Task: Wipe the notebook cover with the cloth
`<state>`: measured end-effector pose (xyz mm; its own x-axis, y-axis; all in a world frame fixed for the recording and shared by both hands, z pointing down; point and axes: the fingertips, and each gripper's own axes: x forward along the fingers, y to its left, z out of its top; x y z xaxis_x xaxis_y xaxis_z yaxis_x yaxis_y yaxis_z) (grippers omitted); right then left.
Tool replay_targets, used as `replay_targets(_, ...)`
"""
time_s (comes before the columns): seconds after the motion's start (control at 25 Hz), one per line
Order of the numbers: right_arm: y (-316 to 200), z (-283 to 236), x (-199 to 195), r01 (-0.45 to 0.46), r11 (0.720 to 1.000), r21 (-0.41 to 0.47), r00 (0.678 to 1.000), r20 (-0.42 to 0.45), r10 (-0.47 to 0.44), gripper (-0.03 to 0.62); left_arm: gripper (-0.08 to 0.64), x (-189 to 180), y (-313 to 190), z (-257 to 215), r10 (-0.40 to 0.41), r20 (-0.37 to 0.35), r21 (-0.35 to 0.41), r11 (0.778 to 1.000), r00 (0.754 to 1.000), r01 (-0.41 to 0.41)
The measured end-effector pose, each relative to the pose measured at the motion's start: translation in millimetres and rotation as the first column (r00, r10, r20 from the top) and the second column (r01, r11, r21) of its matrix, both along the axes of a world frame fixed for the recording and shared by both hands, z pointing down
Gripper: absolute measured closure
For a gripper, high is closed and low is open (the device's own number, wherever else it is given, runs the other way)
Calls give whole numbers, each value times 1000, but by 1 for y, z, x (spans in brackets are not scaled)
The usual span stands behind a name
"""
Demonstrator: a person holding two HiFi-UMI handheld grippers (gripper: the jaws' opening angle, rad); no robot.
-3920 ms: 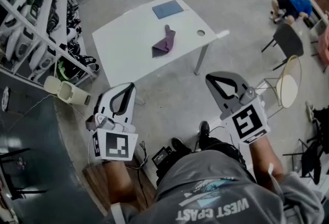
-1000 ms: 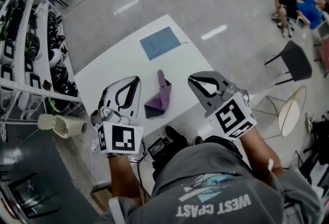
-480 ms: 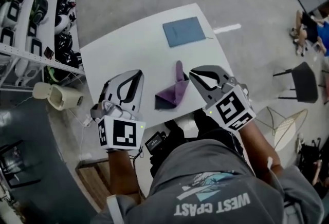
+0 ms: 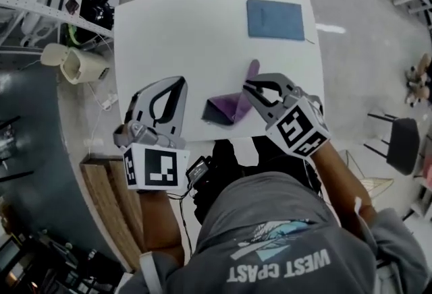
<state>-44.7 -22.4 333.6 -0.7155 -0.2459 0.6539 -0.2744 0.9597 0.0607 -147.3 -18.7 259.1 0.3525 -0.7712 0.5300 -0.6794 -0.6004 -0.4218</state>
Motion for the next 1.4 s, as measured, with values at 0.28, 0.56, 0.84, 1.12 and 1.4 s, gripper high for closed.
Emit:
replay_targets(0.28, -2, 85, -17, 140, 986, -85, 986, -78, -147, 471, 560, -11, 0, 63, -80, -33, -84, 994, 996, 77)
replay_targets(0.56, 31, 169, -39, 256, 940, -226, 940, -169, -296, 367, 560, -36, 7, 115, -137, -62, -172, 977, 989, 125)
replay_targets(0.84, 45, 222, -42, 315, 913, -258, 892, -249, -378, 336, 560, -40, 3, 141, -123, -43, -200, 973, 991, 112)
replay_targets(1.12, 43, 235, -39, 292, 919, -266, 889, -279, -363, 341, 560, -34, -1, 146, -109, -58, -211, 973, 992, 94)
replay_targets(1.4, 38, 230, -42, 273, 931, -242, 907, -258, -333, 517, 560, -35, -7, 143, -94, -49, -208, 975, 994, 82)
